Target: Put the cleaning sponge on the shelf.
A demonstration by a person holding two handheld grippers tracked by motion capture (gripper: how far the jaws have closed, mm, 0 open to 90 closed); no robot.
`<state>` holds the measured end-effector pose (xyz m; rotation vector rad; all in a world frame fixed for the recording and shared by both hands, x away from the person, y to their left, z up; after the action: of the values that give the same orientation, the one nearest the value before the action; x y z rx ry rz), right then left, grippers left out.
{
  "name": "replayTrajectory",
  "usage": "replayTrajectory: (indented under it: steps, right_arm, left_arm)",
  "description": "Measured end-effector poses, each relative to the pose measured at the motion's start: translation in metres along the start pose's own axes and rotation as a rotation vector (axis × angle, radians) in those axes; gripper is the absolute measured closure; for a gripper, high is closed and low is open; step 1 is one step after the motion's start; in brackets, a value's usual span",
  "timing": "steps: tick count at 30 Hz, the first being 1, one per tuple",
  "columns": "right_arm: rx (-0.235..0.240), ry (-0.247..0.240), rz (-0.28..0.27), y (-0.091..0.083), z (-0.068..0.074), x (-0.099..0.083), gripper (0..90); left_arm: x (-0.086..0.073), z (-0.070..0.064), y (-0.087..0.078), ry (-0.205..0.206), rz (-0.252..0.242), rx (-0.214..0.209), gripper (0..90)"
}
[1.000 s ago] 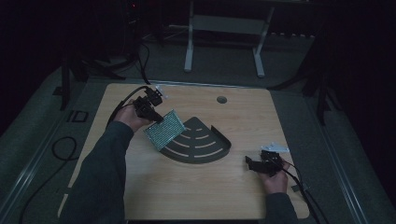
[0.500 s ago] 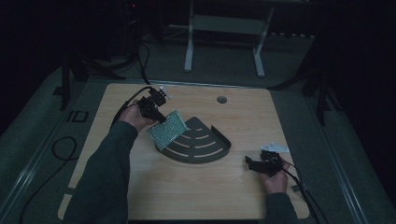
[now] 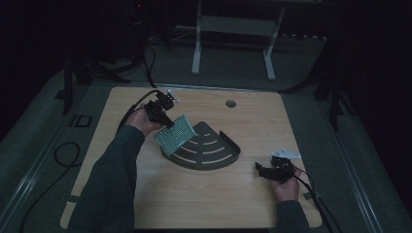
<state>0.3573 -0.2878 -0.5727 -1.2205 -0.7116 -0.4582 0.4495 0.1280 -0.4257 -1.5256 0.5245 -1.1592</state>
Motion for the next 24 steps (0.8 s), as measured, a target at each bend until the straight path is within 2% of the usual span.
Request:
replayTrajectory:
  steps: [24]
  right_arm:
    - [0.0, -0.001, 0.0, 0.0001, -0.0001, 0.0001, 19.4]
  left_arm:
    - [0.0072, 0.0043, 0.0102, -0.003, -0.013, -0.006, 90.0]
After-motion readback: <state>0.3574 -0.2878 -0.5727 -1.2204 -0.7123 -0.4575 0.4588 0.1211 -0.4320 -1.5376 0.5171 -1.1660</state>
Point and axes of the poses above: each handheld gripper's, and its own axes: y roughly forward along the jaws, x roughly out of its top, z roughly to its left, the point moved 2 cm from there along y, roughly forward along the jaws, and after that the axes turned 14 degrees about y, right-handed, at the moved point
